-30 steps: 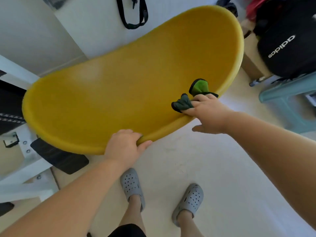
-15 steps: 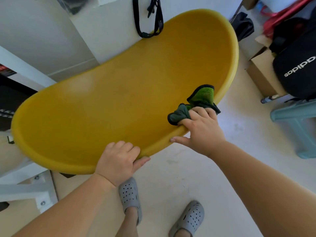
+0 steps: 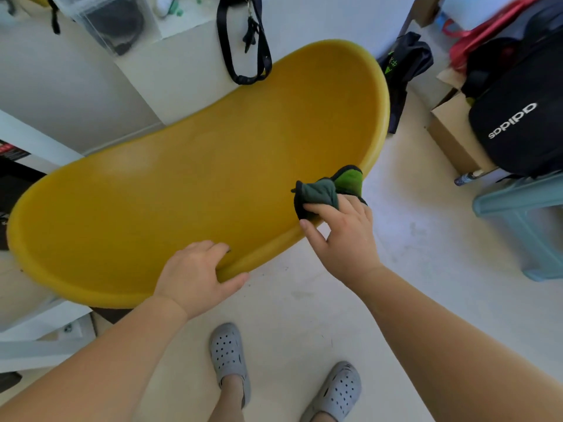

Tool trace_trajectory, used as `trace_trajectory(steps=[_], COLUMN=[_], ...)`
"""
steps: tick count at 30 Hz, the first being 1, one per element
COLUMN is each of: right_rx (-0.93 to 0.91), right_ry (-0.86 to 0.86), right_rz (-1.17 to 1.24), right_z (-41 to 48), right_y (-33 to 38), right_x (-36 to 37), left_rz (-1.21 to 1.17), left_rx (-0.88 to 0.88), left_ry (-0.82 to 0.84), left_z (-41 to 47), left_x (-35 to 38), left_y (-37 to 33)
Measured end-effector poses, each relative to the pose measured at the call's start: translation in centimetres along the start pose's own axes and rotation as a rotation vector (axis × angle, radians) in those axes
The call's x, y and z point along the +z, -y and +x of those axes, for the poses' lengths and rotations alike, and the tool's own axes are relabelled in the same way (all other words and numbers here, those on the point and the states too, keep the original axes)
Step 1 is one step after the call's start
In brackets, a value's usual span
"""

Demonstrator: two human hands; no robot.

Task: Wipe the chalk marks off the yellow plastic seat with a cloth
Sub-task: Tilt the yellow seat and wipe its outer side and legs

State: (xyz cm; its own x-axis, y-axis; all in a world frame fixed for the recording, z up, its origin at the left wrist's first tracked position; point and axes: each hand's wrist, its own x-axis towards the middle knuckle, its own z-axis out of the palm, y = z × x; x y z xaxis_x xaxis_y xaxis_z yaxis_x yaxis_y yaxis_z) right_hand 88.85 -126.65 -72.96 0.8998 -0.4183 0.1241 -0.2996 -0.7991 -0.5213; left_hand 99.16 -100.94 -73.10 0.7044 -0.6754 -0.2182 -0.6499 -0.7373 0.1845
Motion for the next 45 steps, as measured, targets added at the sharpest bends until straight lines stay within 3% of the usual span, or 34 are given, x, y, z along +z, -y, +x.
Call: trace_trajectory(steps=[2,4,8,12,20,24,33,38,45], right_rx=[0.06,-0.012,-0.288,-0.339,-0.367,-0.408,-0.421,-0.541,-0.506], right_ry=[-0.014,0.05,0.475,0.654,0.636,0.58,0.662,0.512,0.342], right_rz=[0.003,-0.111,-0.34,-0.419,-0.371,-0.416,-0.421,-0.457,-0.403], right_z=[0.3,1.3,5.2,8.8,4.4,0.8,6.0,6.5,2.5], right_y=[-1.2,-2.6,-4.3,-5.4,-8.5,-9.7,-7.2,-7.6,-8.8], right_x=[-1.3,-2.5,-3.7,-3.3,-4.3,-5.2,-4.4,-3.4,-3.9], left_rz=[-0.137,-0.242,-0.077,-0.111,-0.187,0.041,-0.118,-0.076,-0.023], left_rx=[-0.079,-0.107,-0.19,-0.217,-0.08,0.098,-0.135,-0.112,-0.133], left_ry=[0.106,0.162,0.036,-0.047,-0.039,-0.088,-0.118,-0.156,-0.145], left_z=[2.1,4.0,5.0,5.2,2.1,-0.1,2.6,3.5,2.1], left_x=[-0.7,-0.3,1.8,2.4,4.5,6.7,4.1,4.0,4.6], left_y=[-4.2,-8.1,-10.9,-10.5,-13.2,-15.4,-14.0,-12.8,-14.6])
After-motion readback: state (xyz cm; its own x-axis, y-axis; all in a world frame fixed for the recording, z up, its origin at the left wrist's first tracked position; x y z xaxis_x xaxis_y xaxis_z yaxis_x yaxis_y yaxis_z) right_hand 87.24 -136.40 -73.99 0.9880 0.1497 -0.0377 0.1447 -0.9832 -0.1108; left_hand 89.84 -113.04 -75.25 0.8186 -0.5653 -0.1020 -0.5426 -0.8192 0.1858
